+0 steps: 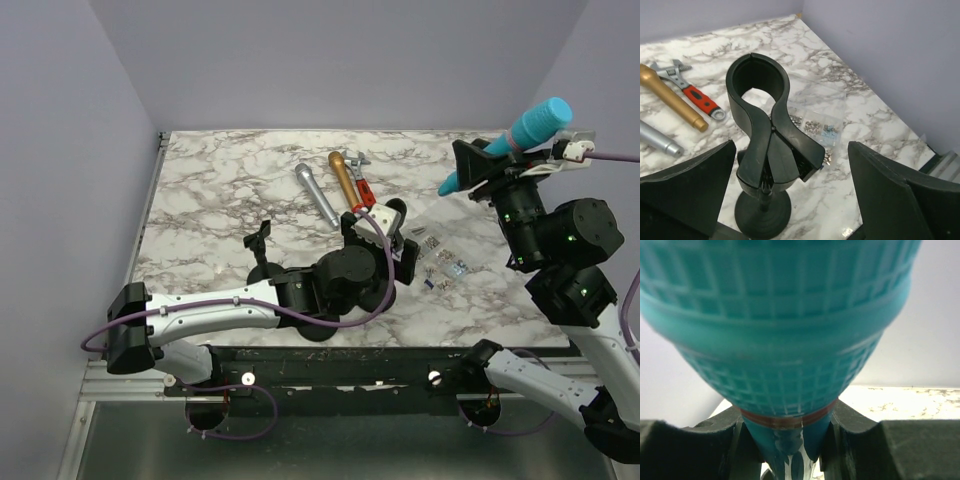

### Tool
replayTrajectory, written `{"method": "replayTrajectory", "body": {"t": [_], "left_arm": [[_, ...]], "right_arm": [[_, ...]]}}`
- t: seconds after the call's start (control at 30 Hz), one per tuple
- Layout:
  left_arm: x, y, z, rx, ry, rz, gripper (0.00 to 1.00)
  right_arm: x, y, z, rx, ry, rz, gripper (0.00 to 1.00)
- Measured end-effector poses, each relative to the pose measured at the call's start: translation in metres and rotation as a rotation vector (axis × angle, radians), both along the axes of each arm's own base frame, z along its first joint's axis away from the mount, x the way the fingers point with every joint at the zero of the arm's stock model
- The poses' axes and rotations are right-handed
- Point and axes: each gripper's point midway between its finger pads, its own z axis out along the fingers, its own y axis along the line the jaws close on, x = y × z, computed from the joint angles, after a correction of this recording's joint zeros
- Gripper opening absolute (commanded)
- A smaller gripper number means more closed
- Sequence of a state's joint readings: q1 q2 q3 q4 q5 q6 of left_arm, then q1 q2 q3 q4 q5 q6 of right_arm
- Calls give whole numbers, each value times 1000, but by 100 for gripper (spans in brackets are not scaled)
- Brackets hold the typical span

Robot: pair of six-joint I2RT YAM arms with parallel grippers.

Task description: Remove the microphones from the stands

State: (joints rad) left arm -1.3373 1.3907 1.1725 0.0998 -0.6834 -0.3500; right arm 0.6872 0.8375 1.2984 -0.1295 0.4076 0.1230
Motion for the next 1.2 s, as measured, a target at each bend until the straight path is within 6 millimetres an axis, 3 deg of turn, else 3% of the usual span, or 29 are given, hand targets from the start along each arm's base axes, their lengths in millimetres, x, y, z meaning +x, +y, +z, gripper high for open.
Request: {"method": "replayTrajectory", "body": {"t": [0.27, 0.37, 0.57, 0.67, 0.77, 0.93, 1.1, 1.2], "left_arm": [[-12, 5, 13, -6, 53, -59, 99], [-12, 13, 40, -62, 72, -88, 99], [-13, 39, 68, -141, 91, -178, 98], [-19, 56, 85, -198, 76, -270, 99], [-26, 70, 109, -270, 50, -366, 98], [-36, 77, 134, -321, 19, -501, 92], [-52, 67, 136, -313, 42, -634, 72], [-54, 66, 126, -295, 81, -652, 66]], "right_arm": [[5, 4, -29, -44, 67, 0, 3], [5, 4, -33, -47, 76, 1, 3], [3, 6, -33, -36, 78, 18, 5], [1, 16, -37, -49, 97, 69, 6], [-4, 38, -34, -49, 103, 182, 6], [-19, 95, -26, -29, 121, 482, 5], [-30, 148, -40, 25, 201, 758, 5], [-33, 166, -57, 65, 263, 854, 5]]}}
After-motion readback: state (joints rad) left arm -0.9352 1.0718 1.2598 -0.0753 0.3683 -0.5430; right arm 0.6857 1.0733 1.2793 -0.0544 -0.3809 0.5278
